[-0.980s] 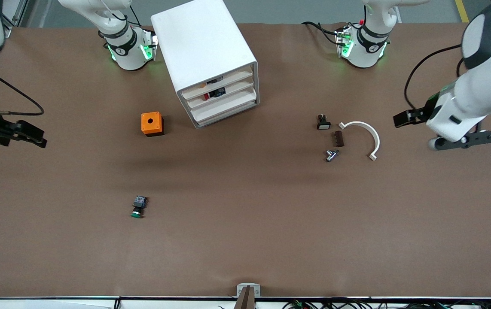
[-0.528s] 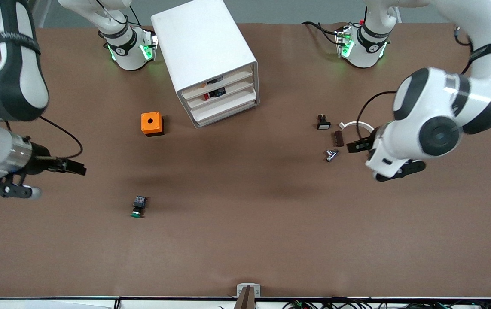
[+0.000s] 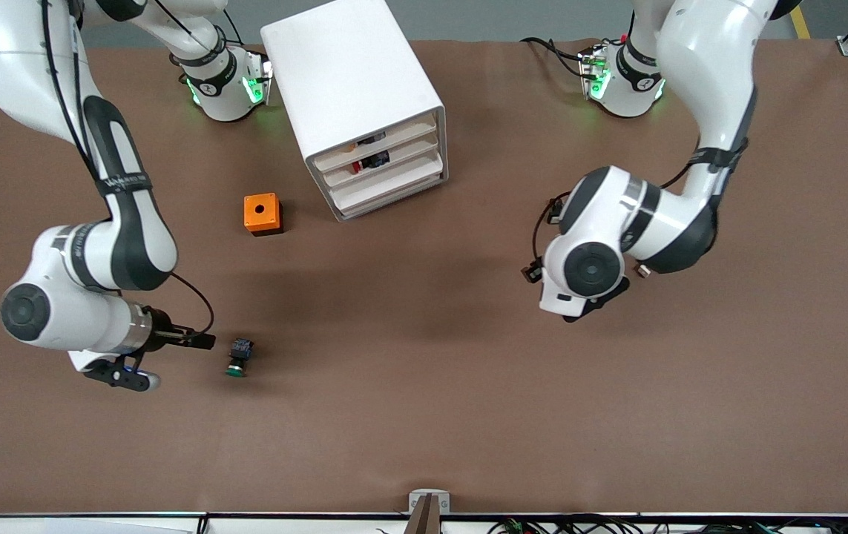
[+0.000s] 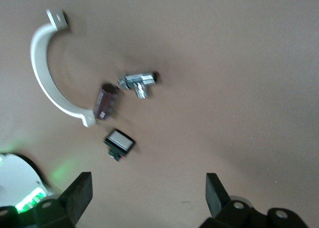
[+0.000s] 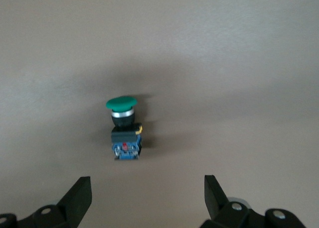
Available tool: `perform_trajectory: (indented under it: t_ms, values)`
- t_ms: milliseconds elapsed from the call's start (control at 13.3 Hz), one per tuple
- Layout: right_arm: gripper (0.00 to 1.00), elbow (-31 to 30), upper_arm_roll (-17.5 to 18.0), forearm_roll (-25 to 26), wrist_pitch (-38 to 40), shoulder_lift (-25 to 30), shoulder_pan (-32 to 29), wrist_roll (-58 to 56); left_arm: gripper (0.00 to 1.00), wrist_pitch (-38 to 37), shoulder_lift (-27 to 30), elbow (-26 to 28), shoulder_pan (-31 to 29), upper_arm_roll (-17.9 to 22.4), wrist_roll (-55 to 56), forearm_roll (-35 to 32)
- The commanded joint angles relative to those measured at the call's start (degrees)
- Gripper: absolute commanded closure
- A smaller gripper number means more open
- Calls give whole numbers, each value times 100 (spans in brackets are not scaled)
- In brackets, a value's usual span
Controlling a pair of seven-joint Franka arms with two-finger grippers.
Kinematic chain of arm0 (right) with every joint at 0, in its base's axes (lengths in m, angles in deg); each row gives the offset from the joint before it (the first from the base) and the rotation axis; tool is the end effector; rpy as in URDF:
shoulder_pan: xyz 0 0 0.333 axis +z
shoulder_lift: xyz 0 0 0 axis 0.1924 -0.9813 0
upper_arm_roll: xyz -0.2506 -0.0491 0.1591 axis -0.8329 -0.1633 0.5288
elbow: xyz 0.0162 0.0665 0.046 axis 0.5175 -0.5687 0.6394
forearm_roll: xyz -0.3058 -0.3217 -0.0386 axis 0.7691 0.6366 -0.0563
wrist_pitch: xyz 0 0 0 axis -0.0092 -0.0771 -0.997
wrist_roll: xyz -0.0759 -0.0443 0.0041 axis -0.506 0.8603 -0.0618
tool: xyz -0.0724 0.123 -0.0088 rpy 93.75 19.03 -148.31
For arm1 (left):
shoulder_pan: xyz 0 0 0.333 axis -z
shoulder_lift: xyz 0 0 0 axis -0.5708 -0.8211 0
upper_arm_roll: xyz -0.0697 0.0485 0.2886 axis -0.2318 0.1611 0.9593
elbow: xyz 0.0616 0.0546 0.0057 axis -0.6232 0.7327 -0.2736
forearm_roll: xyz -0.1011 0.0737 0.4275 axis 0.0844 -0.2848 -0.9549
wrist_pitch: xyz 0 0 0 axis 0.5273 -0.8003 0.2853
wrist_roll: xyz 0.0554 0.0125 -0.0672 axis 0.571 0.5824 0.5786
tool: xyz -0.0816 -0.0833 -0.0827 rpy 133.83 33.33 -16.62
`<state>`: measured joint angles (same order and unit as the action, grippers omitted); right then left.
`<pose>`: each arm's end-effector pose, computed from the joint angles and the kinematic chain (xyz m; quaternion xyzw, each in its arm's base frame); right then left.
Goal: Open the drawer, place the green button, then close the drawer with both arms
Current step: 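Reach the right gripper to the green button while the left gripper approaches the cabinet, then grasp the green button with the right gripper while the left gripper grips the drawer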
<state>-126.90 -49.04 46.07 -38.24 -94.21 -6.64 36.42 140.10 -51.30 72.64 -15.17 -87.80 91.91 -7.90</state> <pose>0.7269 0.0651 0.2030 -0.9902 0.1223 0.0504 0.0449 0.5872 -0.3430 0.2357 -0.9328 -0.2790 0.1871 0.1303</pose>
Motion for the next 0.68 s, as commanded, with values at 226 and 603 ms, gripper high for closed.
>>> perform_trajectory:
  t_ms: [226, 603]
  values:
    - [0, -402, -10, -398, -1071, -393, 213, 344, 0, 204, -675, -309, 523, 8, 2696, 824]
    - [0, -525, -10, -417, -1538, -657, 345, 572, 0, 625, -1080, -283, 743, 16, 4518, 2429]
